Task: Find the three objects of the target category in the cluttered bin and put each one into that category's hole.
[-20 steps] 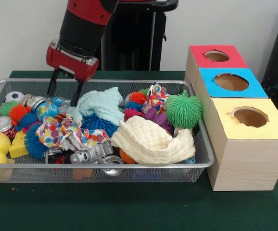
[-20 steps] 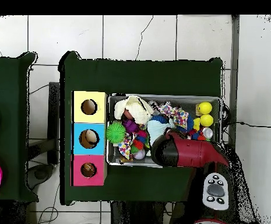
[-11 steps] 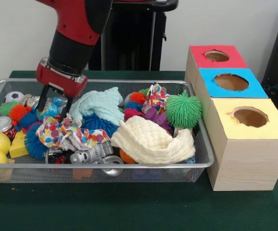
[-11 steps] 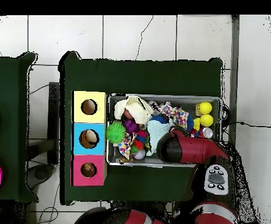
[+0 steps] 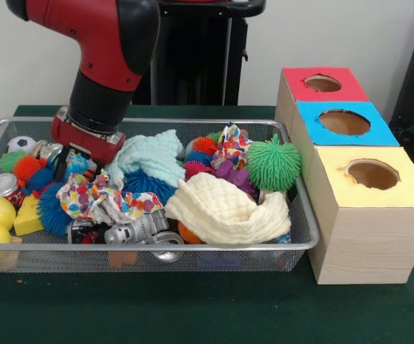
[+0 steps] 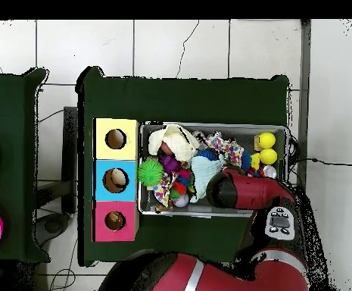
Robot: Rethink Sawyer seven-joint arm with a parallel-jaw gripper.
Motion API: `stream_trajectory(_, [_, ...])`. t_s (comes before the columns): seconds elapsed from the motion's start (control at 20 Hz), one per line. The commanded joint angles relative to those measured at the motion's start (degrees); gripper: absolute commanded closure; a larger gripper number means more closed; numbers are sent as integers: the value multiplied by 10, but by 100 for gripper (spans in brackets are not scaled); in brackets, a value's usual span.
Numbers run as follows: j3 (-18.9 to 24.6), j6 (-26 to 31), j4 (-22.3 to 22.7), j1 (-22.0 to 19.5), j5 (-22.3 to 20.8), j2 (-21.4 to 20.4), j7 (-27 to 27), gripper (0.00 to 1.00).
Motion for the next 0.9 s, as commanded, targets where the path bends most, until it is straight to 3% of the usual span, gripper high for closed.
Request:
stream_trajectory(0.05, [48,25,2,-7,18,21,56,0])
stream_trajectory(0.45, [67,69,59,-15,28,-8,49,0])
stream_trajectory(0.9, [85,100,85,-23,46,-18,49,0])
